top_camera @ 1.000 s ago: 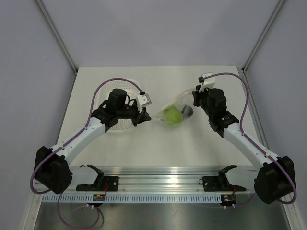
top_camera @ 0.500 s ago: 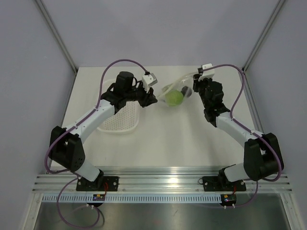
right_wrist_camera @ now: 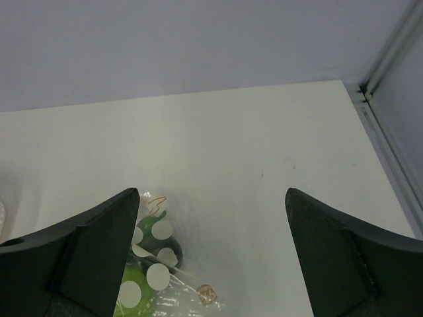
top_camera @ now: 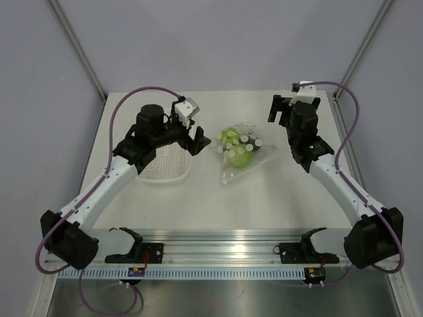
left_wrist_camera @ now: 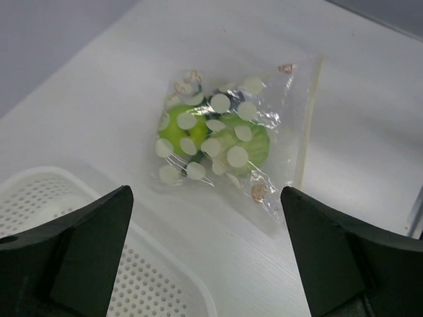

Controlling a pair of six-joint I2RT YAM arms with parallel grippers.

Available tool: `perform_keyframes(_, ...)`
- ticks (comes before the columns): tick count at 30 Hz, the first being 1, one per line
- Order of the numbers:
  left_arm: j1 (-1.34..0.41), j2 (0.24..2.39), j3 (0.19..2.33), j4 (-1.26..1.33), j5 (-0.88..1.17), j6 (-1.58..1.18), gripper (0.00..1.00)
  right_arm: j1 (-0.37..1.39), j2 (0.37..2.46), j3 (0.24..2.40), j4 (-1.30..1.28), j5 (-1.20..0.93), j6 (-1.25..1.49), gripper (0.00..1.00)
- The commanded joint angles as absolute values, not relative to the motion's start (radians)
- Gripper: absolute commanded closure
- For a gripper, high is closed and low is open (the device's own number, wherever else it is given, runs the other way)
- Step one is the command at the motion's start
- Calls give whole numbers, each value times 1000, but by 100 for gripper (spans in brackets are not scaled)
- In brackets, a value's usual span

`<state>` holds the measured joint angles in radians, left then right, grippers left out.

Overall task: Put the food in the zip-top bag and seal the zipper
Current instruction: Place the zipper food storage bag at the center of the board, then reset both arms

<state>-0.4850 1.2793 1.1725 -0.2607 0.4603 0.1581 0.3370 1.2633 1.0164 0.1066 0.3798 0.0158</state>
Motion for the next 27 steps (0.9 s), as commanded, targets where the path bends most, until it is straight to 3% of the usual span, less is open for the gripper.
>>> perform_keyframes(1, -482, 1171, 1148, -190, 249, 42, 1, 330, 1313, 1216, -294, 561, 214, 1)
perform_keyframes(6, -482, 1048, 1083, -245, -40, -92, 1, 330, 1408, 1333, -575, 649, 388, 1)
perform_keyframes(12, -480, 916, 1019, -413, -326, -187, 1, 330, 1372, 1278, -611, 713, 502, 1)
perform_keyframes(21, -479, 762, 910, -494, -540, -267, 1, 330, 1209, 1066, -515, 764, 595, 1)
perform_keyframes(27, -479, 759, 896, -505, -532, -296, 1, 330, 1151, 996, -522, 790, 640, 1)
